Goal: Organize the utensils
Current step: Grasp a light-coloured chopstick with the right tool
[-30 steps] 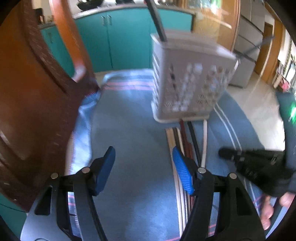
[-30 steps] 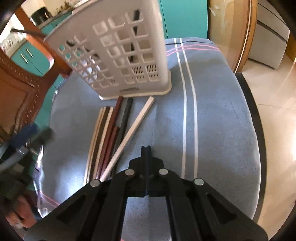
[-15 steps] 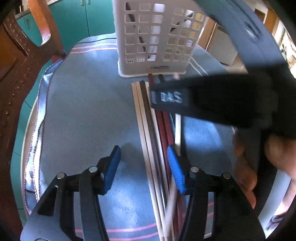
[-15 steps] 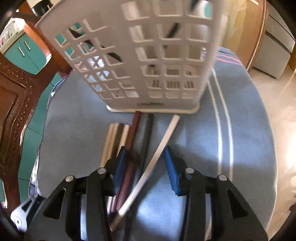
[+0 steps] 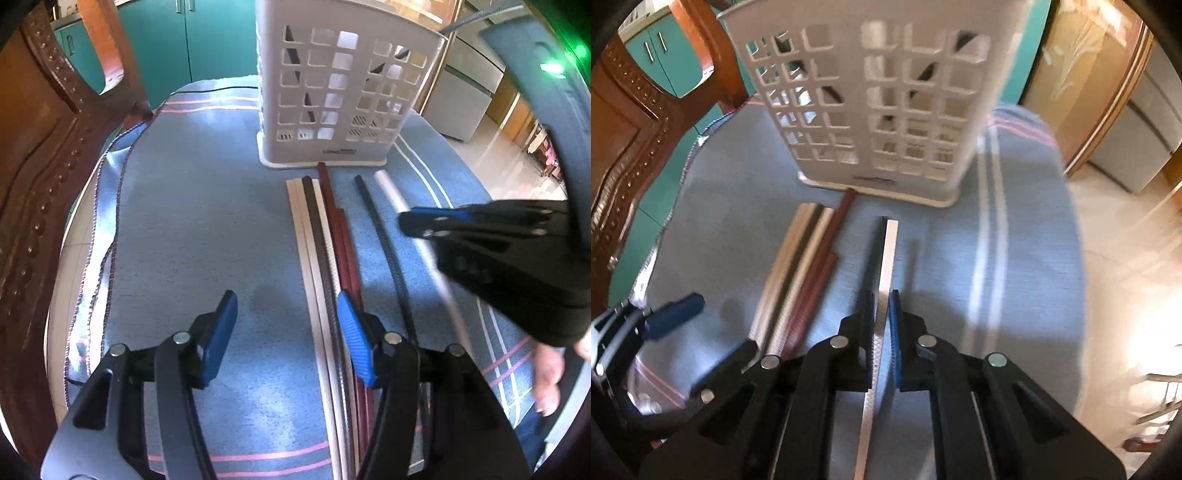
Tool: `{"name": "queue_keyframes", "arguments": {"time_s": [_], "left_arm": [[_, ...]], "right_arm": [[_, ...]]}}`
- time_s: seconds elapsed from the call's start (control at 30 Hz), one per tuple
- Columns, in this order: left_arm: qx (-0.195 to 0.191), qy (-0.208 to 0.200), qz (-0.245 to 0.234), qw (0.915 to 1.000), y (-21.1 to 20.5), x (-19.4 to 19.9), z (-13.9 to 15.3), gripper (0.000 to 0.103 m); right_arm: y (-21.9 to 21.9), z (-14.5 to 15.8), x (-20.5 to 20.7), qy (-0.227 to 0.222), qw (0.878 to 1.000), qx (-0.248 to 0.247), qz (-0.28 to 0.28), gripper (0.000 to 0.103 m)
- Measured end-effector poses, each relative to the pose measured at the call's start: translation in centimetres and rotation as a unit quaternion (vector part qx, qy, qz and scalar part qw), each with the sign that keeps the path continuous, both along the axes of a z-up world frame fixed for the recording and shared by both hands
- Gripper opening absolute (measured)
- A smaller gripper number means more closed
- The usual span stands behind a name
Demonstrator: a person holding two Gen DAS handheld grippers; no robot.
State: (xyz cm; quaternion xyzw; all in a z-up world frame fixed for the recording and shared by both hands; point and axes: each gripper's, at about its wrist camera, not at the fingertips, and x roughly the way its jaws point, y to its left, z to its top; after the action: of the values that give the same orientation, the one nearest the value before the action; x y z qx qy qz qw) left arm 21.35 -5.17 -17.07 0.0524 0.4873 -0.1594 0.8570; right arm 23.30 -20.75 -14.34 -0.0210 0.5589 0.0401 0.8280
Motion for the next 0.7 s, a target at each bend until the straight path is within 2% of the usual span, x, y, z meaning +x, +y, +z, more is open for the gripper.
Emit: {"name": "queue_keyframes", "arguments": {"time_s": [0.1,0.2,0.33,0.4,0.47,0.53,0.7], "left_arm": [[0.006,0.002,-0.005,1.0000,-1.2,-0.1,-0.3,0.059],[0.013,0.009,-0.010,0.9998,-1.9,-0.2,-0.7,0.060],[0.014,0.005,-0.015,0.9998,-2.5,-0.2,-0.9,0.060],[0.008,0.009,-0.017,0.9998,-2.7,0.0,-0.9,0.053],[-0.005,0.015,-0.022,0.9996,-2.7,0.1,-1.0,0.047],[-0.008,0.018,-0.020,0.9996,-2.7,0.2,-1.1,0.045],[-0.012,0.023,-0.013,0.9996,-2.1,0.7,-1.3,0.048]], "right_arm": [[-0.9,0.3,-0.7,0.002,1.000,-0.022,0.000,0.008],[-2.2,-0.3,-1.0,0.009,1.000,-0.012,0.003,0.008],[-1.8,-0.8,-0.5,0.013,1.000,-0.011,0.002,0.009],[-1.5,-0.9,-0.4,0.012,1.000,-0.007,0.000,0.013],[-0.9,-1.1,0.1,0.010,1.000,-0.005,-0.004,0.032],[-0.8,-1.2,0.2,0.007,1.000,-0.008,-0.007,0.042],[-0.8,-2.1,0.4,0.015,1.000,-0.005,-0.015,0.045]]}}
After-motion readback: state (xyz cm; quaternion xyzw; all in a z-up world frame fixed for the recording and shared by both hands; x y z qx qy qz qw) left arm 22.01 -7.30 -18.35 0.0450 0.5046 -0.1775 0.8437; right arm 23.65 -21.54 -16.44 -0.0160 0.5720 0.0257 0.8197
